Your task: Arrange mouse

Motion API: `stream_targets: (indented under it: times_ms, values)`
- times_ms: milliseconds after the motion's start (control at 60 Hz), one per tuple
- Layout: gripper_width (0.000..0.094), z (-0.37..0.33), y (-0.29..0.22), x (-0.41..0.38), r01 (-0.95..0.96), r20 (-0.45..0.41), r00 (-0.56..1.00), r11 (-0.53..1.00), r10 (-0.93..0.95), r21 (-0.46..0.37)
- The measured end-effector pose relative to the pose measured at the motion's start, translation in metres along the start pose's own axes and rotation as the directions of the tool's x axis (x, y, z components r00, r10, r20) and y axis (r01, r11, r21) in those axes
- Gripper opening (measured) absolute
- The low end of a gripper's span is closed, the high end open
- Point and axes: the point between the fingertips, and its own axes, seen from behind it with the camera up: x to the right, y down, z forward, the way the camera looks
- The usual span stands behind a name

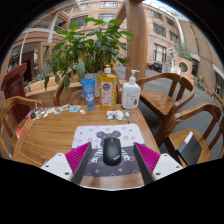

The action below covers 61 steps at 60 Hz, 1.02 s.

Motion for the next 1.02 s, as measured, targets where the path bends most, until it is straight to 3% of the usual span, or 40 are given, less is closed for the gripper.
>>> stream_targets:
  times_ms: [500, 1017]
  values:
    - [0.0855, -0.183, 0.013, -0.005, 0.057, -0.04, 0.998, 0.997, -0.055, 0.056]
    - [0.0854, -0.219, 0.022, -0.02, 0.079, -0.033, 0.997, 0.993, -0.076, 0.085]
